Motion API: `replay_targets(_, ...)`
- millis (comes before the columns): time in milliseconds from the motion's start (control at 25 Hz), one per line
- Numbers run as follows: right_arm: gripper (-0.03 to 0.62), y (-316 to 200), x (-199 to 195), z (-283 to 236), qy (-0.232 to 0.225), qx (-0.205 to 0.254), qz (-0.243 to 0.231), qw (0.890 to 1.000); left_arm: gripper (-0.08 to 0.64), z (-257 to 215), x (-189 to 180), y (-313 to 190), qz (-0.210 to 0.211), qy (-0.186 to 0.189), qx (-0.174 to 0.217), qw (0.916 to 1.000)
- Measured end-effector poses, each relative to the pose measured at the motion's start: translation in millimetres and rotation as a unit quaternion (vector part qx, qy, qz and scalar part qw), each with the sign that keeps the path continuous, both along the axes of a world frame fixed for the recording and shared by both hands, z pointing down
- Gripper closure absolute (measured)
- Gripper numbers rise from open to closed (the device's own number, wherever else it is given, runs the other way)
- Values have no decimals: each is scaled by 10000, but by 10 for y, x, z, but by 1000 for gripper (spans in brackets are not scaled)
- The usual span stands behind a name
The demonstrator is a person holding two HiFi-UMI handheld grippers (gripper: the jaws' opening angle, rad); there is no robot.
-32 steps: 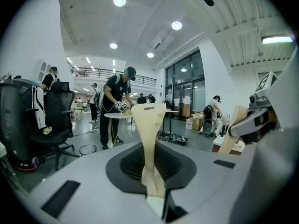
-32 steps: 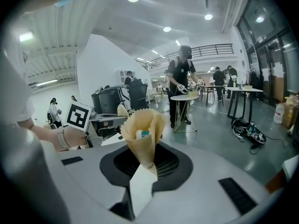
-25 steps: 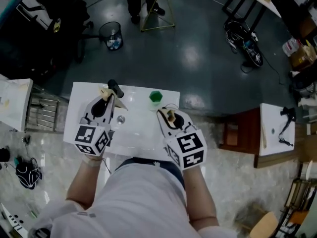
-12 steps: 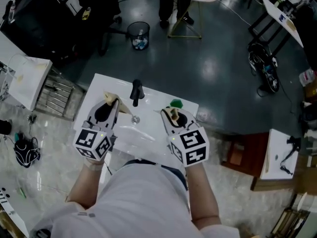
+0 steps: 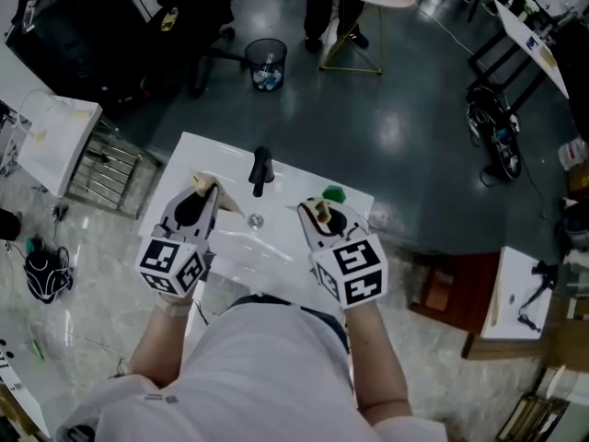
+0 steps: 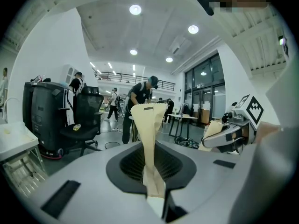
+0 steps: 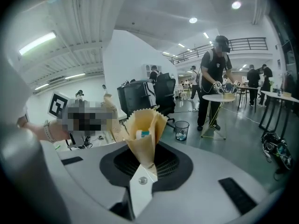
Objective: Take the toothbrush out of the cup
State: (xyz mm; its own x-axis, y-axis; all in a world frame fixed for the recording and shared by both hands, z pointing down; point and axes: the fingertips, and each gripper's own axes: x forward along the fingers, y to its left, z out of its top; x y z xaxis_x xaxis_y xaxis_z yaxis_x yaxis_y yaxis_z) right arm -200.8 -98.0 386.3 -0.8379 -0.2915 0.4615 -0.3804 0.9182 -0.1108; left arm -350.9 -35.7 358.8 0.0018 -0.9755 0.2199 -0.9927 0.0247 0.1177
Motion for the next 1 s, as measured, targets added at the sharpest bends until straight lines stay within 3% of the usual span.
replay_targets(1000,531,81,60,37,144,86,62,9998,514,-5,26,22,191,-10,-13,9998)
